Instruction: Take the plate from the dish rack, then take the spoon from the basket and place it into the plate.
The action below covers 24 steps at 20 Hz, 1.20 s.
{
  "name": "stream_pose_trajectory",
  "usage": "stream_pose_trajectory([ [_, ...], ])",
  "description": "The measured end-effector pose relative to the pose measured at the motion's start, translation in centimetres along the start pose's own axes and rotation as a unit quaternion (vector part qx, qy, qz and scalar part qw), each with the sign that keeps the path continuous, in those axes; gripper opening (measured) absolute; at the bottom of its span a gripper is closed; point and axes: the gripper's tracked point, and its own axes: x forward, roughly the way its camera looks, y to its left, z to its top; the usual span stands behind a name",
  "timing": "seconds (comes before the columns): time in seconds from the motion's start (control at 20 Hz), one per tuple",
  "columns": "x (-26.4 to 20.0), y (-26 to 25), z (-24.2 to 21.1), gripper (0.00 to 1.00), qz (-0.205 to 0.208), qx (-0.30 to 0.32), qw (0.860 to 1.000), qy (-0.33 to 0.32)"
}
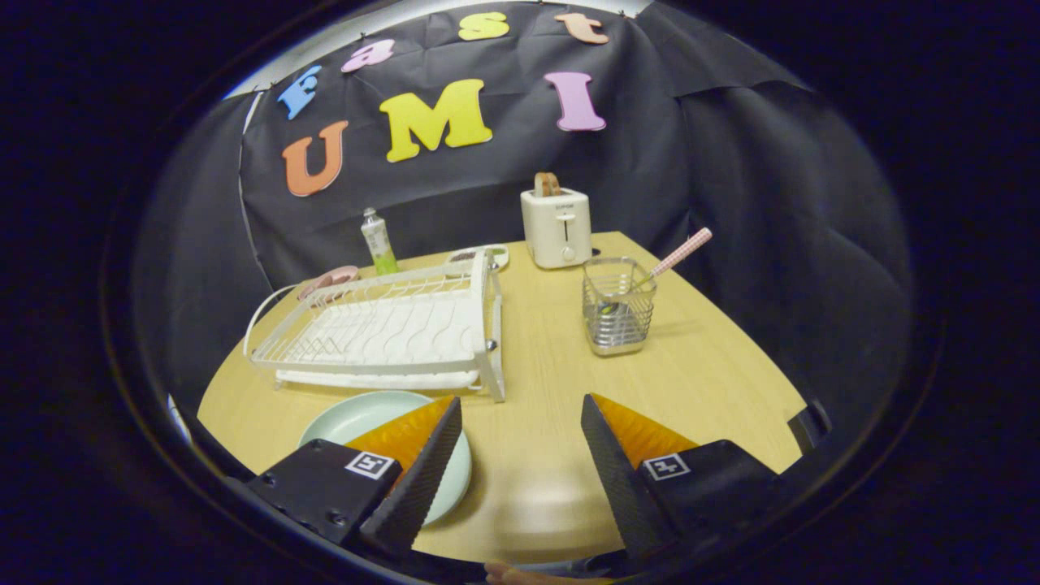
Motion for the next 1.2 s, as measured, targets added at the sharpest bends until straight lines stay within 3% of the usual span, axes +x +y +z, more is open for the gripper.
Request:
stream_pose_trajectory([
  [0.3,2.6,-6.3,3.7,0.96,-0.024,0.005,1.0,-0.014],
  [0.65,6.7,-11.8,8.3,0.94,0.0,0.077,0.994,-0.071],
  [0.85,8.8,-12.6,11.4,0.93,0.022,0.069,0.992,-0.108],
  [1.2,13.9,-15.2,12.2,0.89,0.001,0.079,0.995,-0.064],
])
